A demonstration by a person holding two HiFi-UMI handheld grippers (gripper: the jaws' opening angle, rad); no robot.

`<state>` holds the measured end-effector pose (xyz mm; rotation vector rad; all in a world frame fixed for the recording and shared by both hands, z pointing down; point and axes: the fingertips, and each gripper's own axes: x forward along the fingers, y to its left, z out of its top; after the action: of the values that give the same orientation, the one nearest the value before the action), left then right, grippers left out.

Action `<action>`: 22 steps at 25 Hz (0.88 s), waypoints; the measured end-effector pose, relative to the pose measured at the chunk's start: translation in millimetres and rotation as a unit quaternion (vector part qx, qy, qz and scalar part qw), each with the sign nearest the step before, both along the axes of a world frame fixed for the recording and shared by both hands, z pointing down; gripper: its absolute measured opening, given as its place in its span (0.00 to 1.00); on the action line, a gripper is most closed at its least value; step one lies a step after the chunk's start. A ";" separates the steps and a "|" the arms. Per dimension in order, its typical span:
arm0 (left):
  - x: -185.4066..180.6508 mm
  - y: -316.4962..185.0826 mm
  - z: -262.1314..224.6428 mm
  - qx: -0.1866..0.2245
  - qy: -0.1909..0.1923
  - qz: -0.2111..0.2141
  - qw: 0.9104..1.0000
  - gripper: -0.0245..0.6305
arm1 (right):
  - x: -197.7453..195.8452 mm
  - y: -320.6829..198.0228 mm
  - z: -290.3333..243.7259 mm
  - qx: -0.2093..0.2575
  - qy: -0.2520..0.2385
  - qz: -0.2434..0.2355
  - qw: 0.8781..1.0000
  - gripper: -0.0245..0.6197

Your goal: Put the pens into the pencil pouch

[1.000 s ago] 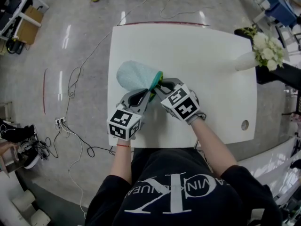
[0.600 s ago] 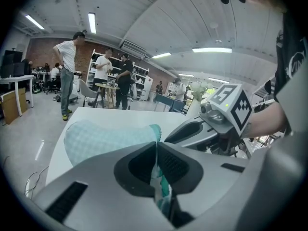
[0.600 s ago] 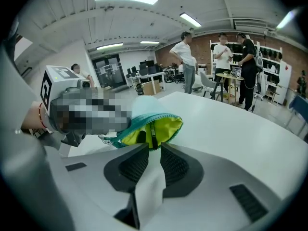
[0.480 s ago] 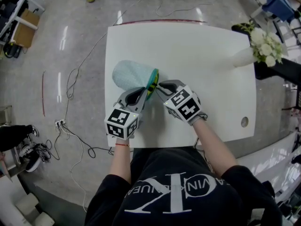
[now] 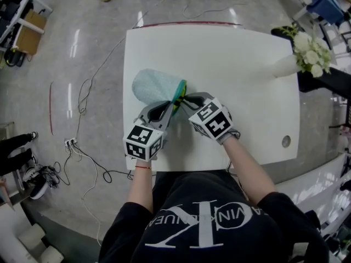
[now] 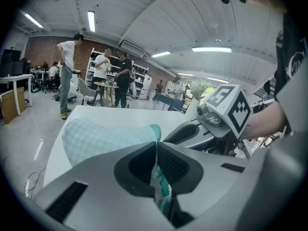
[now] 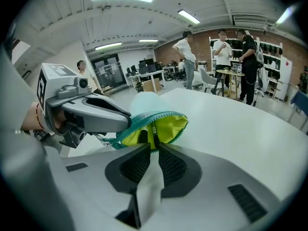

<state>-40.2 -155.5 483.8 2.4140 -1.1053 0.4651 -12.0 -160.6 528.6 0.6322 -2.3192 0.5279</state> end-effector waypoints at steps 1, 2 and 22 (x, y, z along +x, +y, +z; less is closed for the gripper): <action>-0.2 -0.2 1.0 -0.001 0.000 0.000 1.000 0.06 | 1.5 0.0 -0.1 0.001 0.000 0.001 1.000 0.14; -0.4 -0.5 2.0 -0.001 -0.001 -0.001 1.000 0.06 | 3.2 0.0 -0.3 0.001 0.000 0.003 1.000 0.14; -7.0 0.8 18.4 -0.022 -0.008 -0.026 0.999 0.06 | 50.2 -8.6 -4.0 0.018 -0.008 0.075 0.997 0.07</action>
<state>-47.2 -154.7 502.2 2.3424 -1.1490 0.4866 38.2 -169.2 524.6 0.8267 -2.3133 0.5628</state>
